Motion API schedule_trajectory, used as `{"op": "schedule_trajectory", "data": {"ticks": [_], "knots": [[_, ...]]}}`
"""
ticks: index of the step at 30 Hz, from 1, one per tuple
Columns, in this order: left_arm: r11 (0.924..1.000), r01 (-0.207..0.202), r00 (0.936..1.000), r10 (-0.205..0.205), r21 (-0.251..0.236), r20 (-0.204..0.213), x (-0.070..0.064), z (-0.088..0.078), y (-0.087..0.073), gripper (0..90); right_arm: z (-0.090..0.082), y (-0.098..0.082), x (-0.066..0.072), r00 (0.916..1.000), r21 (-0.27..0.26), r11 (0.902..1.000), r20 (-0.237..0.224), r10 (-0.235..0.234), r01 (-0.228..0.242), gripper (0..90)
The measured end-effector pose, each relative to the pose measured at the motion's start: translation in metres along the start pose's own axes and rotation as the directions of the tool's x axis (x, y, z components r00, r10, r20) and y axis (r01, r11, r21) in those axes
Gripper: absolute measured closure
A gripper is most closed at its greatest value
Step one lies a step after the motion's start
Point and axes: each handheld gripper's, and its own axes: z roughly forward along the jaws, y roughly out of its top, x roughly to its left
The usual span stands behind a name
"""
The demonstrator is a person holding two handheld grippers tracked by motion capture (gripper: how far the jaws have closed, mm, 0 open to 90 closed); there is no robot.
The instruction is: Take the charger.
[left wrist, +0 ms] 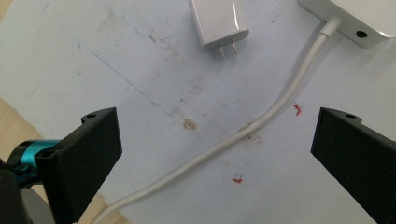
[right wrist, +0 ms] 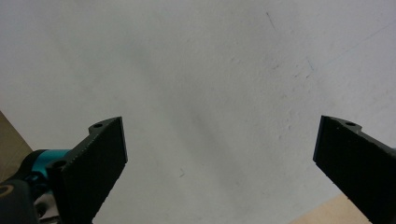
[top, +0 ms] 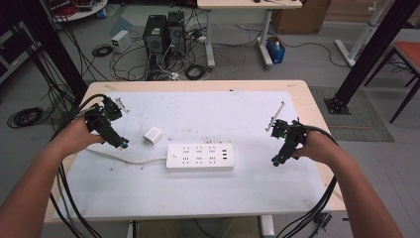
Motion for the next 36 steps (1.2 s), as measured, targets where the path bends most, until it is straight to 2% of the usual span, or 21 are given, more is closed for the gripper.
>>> {"op": "schedule_trajectory", "data": {"ticks": [5,7,9,14,17,19,20,21,22,24,26,29,30,31,35,36], "knots": [[0.9997,0.022,0.9998,-0.022,-0.014,0.002,0.001,0.000,0.002,1.7,-0.001,-0.001,-0.001,1.0000,-0.003,1.0000,0.005,-0.002,0.002,1.9],[0.9998,0.019,0.9998,-0.019,-0.010,0.004,0.002,0.000,0.003,1.7,-0.001,-0.001,-0.001,1.0000,-0.004,1.0000,0.005,0.004,-0.004,2.0],[0.9988,0.048,0.9988,-0.048,-0.010,-0.002,0.003,0.001,0.004,1.7,-0.002,-0.001,-0.001,1.0000,-0.013,0.9999,0.008,0.004,-0.004,1.9],[0.9894,0.142,0.9898,-0.142,-0.029,-0.006,0.008,0.002,0.008,1.7,-0.002,0.000,-0.001,0.9999,-0.023,0.9997,0.013,0.001,-0.001,2.0],[0.9863,0.161,0.9868,-0.161,-0.036,-0.008,0.010,0.002,0.010,1.7,-0.002,0.000,-0.001,0.9997,-0.028,0.9996,0.023,0.004,-0.004,1.9],[0.9775,0.203,0.9789,-0.204,-0.058,-0.010,0.011,0.003,0.015,1.7,-0.002,0.000,-0.001,0.9995,-0.030,0.9995,0.029,0.015,-0.014,1.9],[0.9775,0.203,0.9789,-0.204,-0.058,-0.010,0.011,0.003,0.015,1.7,-0.003,0.001,0.000,0.9995,-0.031,0.9995,0.030,0.010,-0.009,1.9],[0.9746,0.216,0.9762,-0.217,-0.060,-0.008,0.011,0.004,0.016,1.7,-0.003,0.001,0.000,0.9995,-0.031,0.9995,0.030,0.010,-0.009,1.9],[0.9677,0.243,0.9697,-0.244,-0.068,-0.012,0.012,0.007,0.021,1.7,-0.003,0.001,0.001,0.9995,-0.032,0.9994,0.031,0.009,-0.008,1.9],[0.9616,0.263,0.9645,-0.264,-0.079,-0.007,0.011,0.013,0.026,1.7,-0.004,0.000,0.002,0.9995,-0.036,0.9993,0.032,0.006,-0.005,1.9],[0.9604,0.264,0.9644,-0.264,-0.088,0.017,0.009,0.021,0.032,1.7,-0.005,-0.001,0.002,0.9993,-0.040,0.9992,0.035,0.009,-0.008,1.9],[0.9610,0.262,0.9651,-0.261,-0.089,0.021,0.009,0.026,0.034,1.7,-0.006,-0.002,0.002,0.9991,-0.042,0.9990,0.038,0.016,-0.014,1.9],[0.9625,0.261,0.9654,-0.259,-0.075,0.026,0.007,0.040,0.040,1.7,-0.006,-0.002,0.003,0.9992,-0.046,0.9988,0.037,0.017,-0.015,1.9],[0.9627,0.261,0.9652,-0.260,-0.071,0.031,0.006,0.046,0.042,1.7,-0.006,-0.003,0.003,0.9992,-0.046,0.9988,0.038,0.016,-0.015,1.9],[0.9559,0.285,0.9578,-0.282,-0.070,0.057,0.004,0.069,0.049,1.7,-0.005,-0.003,0.004,0.9991,-0.046,0.9988,0.038,0.020,-0.019,1.9],[0.9576,0.282,0.9588,-0.279,-0.060,0.054,0.004,0.076,0.051,1.7,-0.004,-0.003,0.004,0.9992,-0.049,0.9987,0.036,0.015,-0.014,1.9]]}}
